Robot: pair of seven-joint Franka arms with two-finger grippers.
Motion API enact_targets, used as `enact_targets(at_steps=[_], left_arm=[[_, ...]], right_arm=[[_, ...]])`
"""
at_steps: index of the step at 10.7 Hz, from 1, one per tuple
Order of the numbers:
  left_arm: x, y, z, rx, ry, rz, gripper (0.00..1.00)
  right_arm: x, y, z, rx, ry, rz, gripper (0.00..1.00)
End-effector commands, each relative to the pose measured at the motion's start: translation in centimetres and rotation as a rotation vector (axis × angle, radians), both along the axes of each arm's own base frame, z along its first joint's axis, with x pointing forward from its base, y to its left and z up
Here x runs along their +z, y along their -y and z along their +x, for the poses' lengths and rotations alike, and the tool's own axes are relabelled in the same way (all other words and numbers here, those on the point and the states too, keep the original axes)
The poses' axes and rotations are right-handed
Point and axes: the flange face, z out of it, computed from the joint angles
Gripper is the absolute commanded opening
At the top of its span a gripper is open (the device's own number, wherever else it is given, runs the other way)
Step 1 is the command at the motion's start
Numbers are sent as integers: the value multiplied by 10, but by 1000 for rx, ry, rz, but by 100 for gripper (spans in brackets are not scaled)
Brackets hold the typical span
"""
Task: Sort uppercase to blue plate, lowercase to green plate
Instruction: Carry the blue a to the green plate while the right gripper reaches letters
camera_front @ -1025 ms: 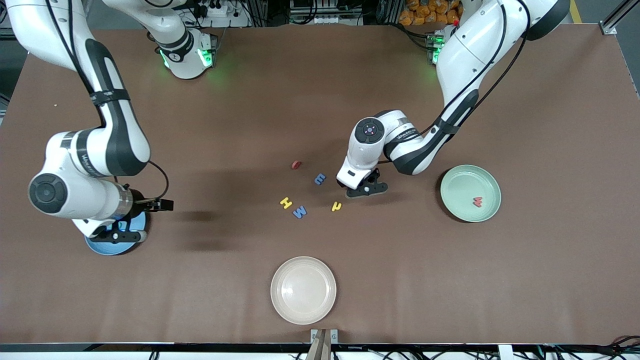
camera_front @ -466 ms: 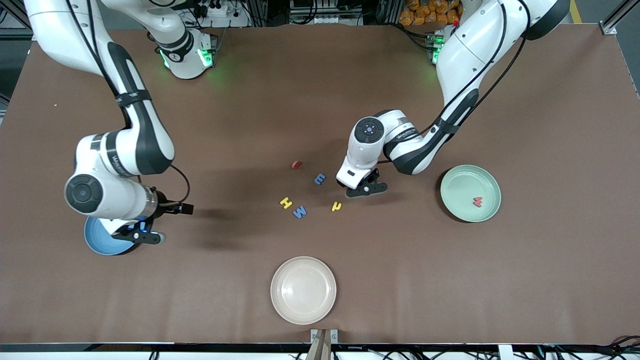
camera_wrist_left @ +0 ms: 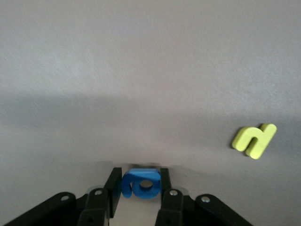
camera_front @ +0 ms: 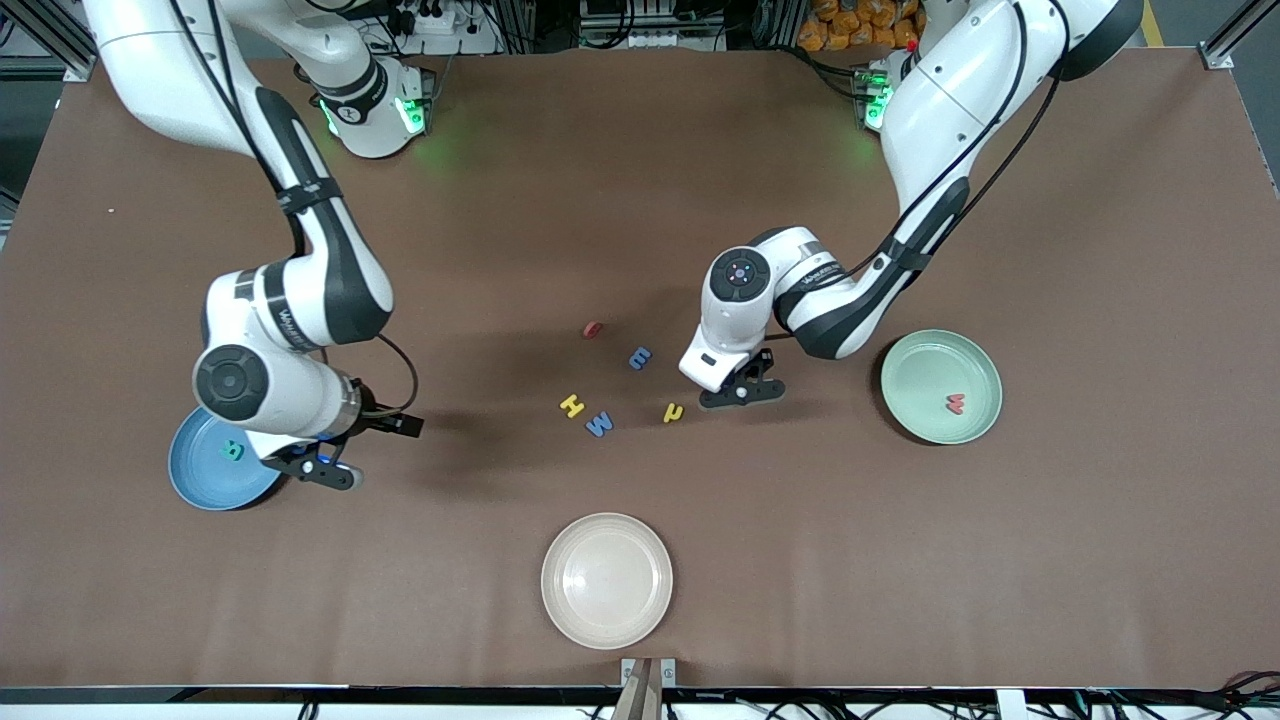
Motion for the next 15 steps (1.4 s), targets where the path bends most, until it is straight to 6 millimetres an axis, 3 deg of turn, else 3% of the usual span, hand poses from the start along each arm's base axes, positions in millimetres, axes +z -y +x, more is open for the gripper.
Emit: enact_targets(at_steps=[1, 3, 7, 11, 12, 15], left_arm=[[19, -24, 16, -71, 0, 56, 9], [26, -62, 33, -153, -19, 85, 2], [53, -170, 61, -297, -49, 141, 1], [59, -265, 60, -307, -120, 59, 2], [58, -278, 59, -304, -129, 43, 5], [51, -296, 57, -279, -148, 41, 34]], right_arm=[[-1, -31, -7, -77, 8, -10, 100], [-6, -56, -14, -134, 11, -21, 100], [-30, -122, -38, -271, 13, -57, 100], [-60, -194, -76, -424, 28, -93, 100], [-68, -209, -89, -454, 36, -95, 100], [-86, -227, -115, -463, 44, -99, 100]])
